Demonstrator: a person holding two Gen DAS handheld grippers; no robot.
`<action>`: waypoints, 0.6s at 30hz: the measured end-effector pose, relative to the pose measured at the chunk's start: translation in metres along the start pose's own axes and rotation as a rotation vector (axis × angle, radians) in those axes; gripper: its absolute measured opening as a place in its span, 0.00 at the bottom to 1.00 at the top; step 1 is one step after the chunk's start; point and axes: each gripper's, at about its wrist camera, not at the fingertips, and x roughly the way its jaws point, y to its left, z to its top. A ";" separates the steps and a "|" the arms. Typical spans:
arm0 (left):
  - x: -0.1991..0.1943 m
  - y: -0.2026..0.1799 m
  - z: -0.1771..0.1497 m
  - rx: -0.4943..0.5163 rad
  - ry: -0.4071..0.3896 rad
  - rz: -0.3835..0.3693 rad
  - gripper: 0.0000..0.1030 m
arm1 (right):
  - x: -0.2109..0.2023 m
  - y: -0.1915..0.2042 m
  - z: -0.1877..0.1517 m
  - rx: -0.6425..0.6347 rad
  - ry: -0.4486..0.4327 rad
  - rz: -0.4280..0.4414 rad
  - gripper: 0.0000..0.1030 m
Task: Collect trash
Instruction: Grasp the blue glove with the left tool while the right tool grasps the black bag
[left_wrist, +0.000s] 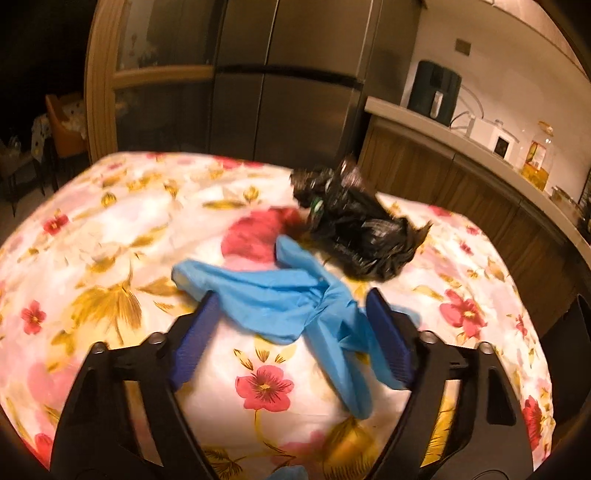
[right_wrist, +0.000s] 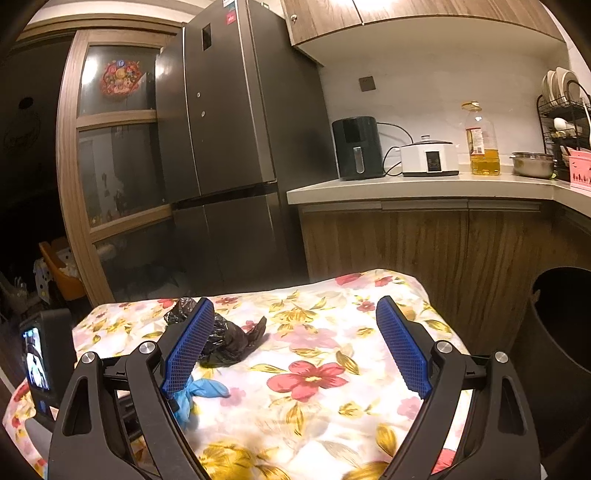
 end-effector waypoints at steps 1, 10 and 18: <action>0.003 0.000 0.000 -0.001 0.010 -0.008 0.65 | 0.004 0.003 0.000 -0.003 0.003 0.002 0.84; 0.016 0.005 -0.004 -0.012 0.055 -0.112 0.20 | 0.036 0.026 -0.008 -0.033 0.039 0.023 0.84; -0.008 0.025 -0.001 -0.083 -0.016 -0.142 0.03 | 0.065 0.045 -0.014 -0.065 0.074 0.027 0.84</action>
